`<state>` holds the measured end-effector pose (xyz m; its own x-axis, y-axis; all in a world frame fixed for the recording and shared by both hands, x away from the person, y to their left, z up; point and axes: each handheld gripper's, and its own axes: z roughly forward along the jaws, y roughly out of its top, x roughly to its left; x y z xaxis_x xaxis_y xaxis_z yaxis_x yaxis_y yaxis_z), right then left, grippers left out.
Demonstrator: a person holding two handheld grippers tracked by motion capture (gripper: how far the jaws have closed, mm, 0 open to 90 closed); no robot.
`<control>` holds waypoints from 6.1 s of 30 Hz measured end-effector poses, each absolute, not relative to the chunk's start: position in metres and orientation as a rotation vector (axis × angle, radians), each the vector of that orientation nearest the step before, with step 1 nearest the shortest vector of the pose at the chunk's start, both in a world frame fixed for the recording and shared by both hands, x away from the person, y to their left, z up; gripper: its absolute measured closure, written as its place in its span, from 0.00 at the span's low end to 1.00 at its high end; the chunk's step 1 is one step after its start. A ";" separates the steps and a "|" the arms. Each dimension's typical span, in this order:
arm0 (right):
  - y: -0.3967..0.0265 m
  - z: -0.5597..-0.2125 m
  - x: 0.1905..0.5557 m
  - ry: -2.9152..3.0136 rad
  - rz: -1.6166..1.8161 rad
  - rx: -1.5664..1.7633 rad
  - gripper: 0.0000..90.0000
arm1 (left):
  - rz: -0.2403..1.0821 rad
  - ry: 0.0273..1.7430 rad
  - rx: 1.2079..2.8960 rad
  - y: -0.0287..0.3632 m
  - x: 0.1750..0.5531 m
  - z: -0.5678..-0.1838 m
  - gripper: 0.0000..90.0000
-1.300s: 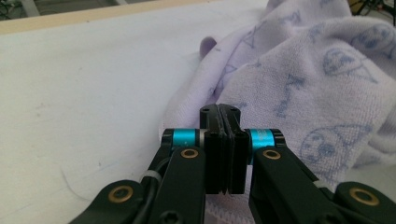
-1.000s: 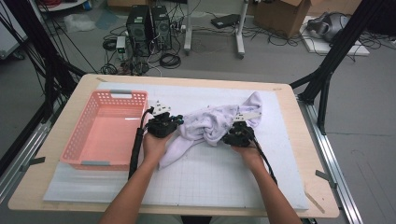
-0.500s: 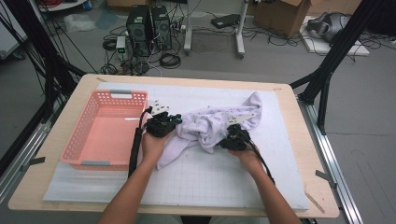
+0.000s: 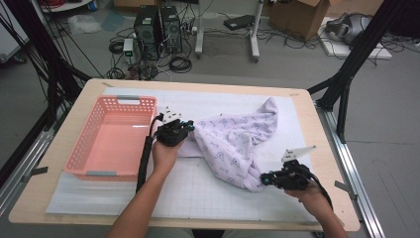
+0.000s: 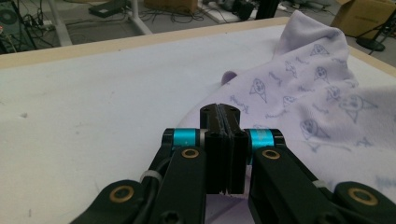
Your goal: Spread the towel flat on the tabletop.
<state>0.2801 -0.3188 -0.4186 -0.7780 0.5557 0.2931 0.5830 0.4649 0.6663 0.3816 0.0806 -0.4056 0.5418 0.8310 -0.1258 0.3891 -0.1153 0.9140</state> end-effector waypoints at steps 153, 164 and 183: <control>-0.299 -0.391 0.343 -2.737 -1.455 -1.449 0.88 | 0.502 1.072 1.783 0.093 0.343 -0.427 0.92; -0.252 -0.421 0.393 -2.796 -1.381 -1.508 0.84 | 0.469 1.070 1.781 0.097 0.337 -0.427 0.60; -0.327 -0.429 0.333 -2.688 -1.481 -1.559 0.67 | 0.362 1.006 1.900 0.101 0.285 -0.444 0.49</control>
<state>0.3329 -0.3272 -0.4293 -0.5539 0.8190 0.1500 0.5644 0.2369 0.7908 0.2846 0.1008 -0.4440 0.6217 0.7686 -0.1508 0.4960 -0.2373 0.8352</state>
